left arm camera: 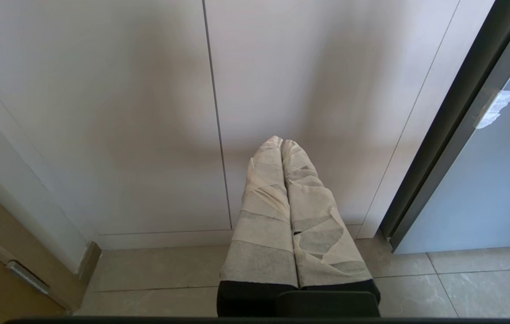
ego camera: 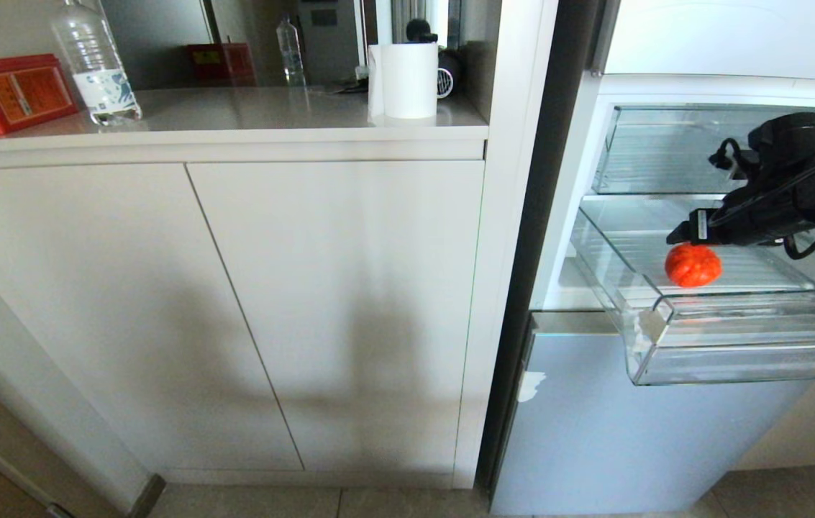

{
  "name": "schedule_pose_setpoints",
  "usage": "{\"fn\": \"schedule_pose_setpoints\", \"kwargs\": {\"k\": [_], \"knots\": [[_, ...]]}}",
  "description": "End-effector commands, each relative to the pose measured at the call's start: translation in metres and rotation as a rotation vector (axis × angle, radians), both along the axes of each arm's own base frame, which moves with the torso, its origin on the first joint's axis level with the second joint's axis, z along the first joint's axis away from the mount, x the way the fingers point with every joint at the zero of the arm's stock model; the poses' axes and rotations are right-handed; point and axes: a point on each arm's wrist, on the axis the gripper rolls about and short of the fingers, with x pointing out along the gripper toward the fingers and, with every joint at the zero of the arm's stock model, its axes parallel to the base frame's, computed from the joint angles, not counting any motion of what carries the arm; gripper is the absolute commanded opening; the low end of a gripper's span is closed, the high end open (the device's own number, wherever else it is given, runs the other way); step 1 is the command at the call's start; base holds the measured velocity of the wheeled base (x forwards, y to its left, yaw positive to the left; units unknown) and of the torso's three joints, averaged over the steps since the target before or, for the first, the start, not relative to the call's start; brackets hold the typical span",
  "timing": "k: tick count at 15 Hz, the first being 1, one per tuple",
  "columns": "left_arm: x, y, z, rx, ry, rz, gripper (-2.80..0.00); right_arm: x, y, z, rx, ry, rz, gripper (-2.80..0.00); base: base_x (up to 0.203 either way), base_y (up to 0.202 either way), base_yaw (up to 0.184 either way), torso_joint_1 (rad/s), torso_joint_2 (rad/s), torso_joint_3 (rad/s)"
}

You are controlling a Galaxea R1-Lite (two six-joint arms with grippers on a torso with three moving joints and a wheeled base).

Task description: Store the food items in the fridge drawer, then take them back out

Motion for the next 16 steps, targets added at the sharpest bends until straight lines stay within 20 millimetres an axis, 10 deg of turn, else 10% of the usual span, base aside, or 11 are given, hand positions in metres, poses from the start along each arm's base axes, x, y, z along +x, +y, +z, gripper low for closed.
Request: {"fn": "schedule_pose_setpoints", "kwargs": {"k": [1,13,14,16], "knots": [[0.000,0.000,0.000,0.000,0.001,0.001,-2.80,0.012,-0.003,-0.021,0.008,0.046,-0.005,0.00,0.000,0.000,0.000,0.000,0.00,0.000],[0.000,0.000,0.000,0.000,0.000,-0.001,-2.80,0.037,-0.027,-0.060,0.004,0.039,-0.063,0.00,0.000,0.000,0.000,0.000,0.00,0.000],[0.000,0.000,0.000,0.000,0.000,0.000,-2.80,0.038,-0.029,-0.061,0.003,0.029,-0.066,-2.80,0.000,0.000,0.000,0.000,0.00,0.000],[0.000,0.000,0.000,0.000,0.001,0.001,-2.80,0.039,-0.032,-0.065,0.007,0.033,-0.073,-2.80,0.000,0.000,0.000,0.000,0.00,0.000]]}}
